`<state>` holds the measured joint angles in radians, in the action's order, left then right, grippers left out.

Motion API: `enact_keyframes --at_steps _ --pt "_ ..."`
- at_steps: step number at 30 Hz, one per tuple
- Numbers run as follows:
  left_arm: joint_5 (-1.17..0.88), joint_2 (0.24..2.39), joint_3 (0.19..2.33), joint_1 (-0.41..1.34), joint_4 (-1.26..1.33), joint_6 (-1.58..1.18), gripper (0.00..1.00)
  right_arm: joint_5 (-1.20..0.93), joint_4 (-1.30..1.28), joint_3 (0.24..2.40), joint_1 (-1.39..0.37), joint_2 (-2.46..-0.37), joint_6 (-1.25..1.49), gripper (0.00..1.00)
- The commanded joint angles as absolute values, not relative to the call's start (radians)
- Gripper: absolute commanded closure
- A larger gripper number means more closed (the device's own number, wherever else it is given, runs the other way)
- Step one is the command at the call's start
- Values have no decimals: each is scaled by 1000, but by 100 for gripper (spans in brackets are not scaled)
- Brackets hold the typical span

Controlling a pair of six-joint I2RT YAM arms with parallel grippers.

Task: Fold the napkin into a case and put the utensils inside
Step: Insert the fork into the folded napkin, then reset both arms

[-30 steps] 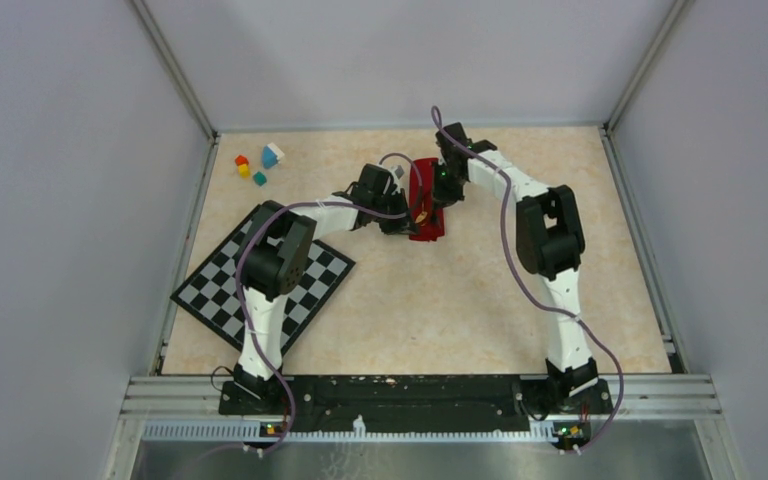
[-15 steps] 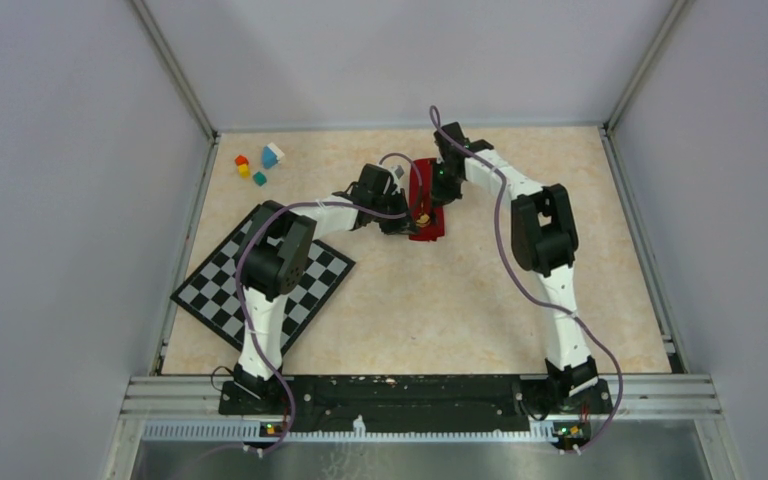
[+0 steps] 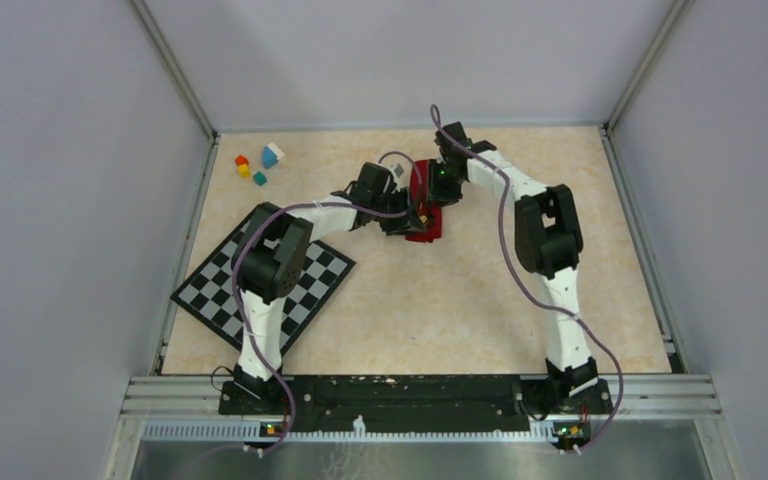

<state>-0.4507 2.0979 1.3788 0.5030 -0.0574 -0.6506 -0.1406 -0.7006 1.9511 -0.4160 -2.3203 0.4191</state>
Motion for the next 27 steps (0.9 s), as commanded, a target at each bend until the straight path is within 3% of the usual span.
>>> enact_keyframes --at_steps 1,8,15,21,24,27 --pt "-402 1999 1341 499 -108 -672 51 -149 -692 1905 -413 -2133 402 64" --pt "-423 1773 1203 500 -112 -695 41 -153 -658 1600 -412 -1795 340 61" --pt "-425 1390 1179 500 -246 -641 32 -181 -677 1282 -419 -1217 270 55" --pt "-250 1126 1387 490 -485 -525 17 -86 -839 1322 -418 -816 222 47" --pt "-174 1083 1563 490 -651 -465 6 -34 -920 1419 -419 -700 223 45" --pt "-116 1019 1666 490 -721 -440 1 16 -951 1502 -419 -629 226 43"
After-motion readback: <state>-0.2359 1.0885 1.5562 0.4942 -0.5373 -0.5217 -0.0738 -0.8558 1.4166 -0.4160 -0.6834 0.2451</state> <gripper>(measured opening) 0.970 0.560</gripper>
